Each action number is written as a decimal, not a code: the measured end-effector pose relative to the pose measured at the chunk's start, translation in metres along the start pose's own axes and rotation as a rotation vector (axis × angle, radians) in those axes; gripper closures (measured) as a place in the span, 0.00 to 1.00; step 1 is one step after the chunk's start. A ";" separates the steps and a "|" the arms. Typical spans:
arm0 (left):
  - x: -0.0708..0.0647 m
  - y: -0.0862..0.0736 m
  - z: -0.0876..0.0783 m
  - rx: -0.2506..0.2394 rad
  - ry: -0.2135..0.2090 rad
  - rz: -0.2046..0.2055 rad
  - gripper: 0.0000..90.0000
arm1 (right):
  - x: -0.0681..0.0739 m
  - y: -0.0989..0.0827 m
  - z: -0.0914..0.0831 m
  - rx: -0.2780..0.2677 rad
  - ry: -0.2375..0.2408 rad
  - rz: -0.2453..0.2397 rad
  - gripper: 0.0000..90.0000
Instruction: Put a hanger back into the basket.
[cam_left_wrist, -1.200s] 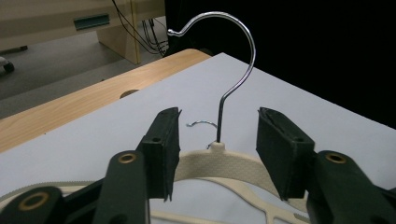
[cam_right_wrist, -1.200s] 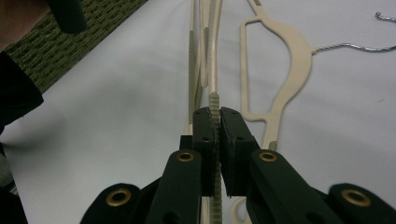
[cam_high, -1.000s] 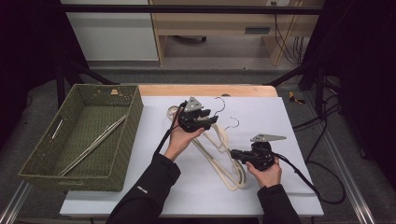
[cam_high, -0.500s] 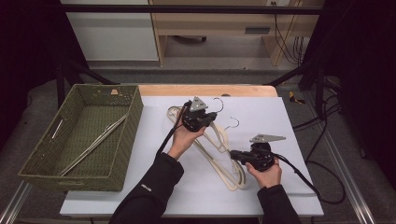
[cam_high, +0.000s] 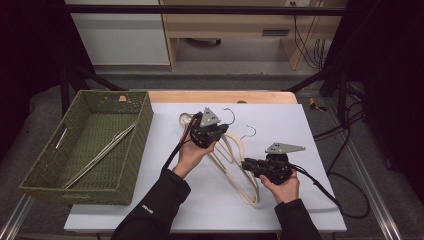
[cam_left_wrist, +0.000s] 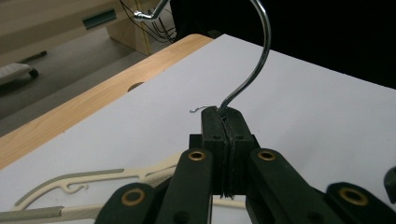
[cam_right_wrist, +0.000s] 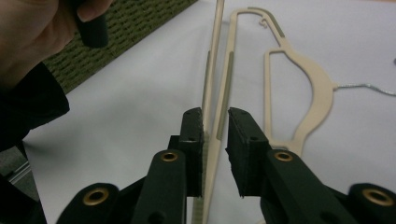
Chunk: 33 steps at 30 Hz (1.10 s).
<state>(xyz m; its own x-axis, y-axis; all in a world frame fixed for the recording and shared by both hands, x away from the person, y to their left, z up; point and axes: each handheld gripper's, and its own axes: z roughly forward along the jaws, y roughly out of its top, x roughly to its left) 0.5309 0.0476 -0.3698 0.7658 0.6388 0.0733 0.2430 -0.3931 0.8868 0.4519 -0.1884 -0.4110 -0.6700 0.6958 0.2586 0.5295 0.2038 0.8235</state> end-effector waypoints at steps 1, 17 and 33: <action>-0.003 0.001 -0.004 -0.002 0.004 0.012 0.99 | 0.002 0.001 -0.001 -0.010 0.001 -0.018 0.80; -0.049 -0.002 -0.042 -0.032 -0.054 0.001 0.99 | 0.028 0.011 0.006 -0.063 0.042 -0.067 0.88; -0.023 -0.023 -0.105 -0.032 -0.122 0.000 0.60 | 0.032 0.010 0.009 0.022 0.130 -0.087 0.97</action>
<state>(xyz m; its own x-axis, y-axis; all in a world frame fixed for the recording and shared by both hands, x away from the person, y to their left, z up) 0.4455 0.1114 -0.3443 0.8331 0.5528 0.0193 0.2252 -0.3708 0.9010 0.4408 -0.1580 -0.3992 -0.7750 0.5799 0.2512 0.4766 0.2752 0.8350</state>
